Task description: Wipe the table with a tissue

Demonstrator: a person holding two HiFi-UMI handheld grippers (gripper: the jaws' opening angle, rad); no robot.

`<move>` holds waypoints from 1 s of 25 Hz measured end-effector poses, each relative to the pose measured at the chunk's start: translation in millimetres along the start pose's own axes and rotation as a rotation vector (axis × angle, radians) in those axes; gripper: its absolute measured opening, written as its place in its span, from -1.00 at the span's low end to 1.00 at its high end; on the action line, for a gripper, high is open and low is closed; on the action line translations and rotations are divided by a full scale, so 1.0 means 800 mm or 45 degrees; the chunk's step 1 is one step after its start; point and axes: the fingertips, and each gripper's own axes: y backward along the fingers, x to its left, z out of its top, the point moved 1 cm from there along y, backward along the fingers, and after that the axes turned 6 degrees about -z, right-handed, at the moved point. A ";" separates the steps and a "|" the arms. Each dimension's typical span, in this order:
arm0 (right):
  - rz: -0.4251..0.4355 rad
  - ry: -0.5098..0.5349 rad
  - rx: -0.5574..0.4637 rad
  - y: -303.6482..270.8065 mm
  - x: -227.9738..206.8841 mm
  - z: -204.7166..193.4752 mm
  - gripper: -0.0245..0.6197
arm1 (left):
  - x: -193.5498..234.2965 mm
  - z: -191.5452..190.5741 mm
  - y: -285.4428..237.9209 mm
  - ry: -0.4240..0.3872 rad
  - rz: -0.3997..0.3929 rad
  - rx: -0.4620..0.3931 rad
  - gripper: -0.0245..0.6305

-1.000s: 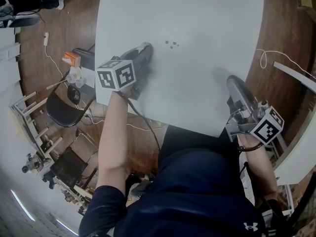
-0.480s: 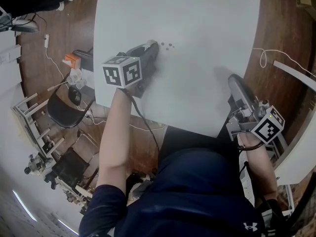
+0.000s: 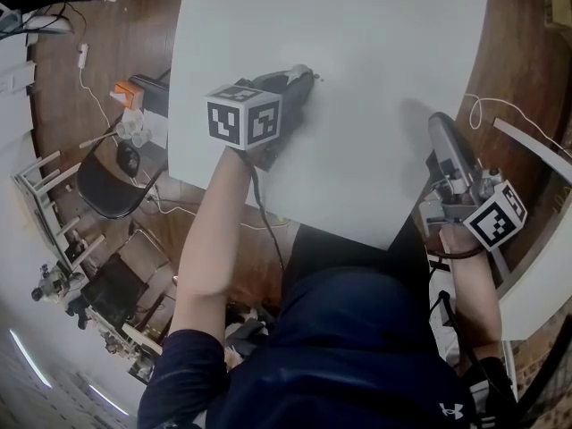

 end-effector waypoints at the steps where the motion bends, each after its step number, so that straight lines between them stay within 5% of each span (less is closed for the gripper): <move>1: 0.000 0.002 0.002 0.001 0.000 0.001 -0.78 | -0.009 0.000 -0.006 -0.010 -0.014 0.013 -0.87; 25: -0.020 -0.001 0.032 0.010 -0.009 0.004 -0.78 | -0.094 -0.009 -0.073 -0.058 -0.146 0.167 -0.87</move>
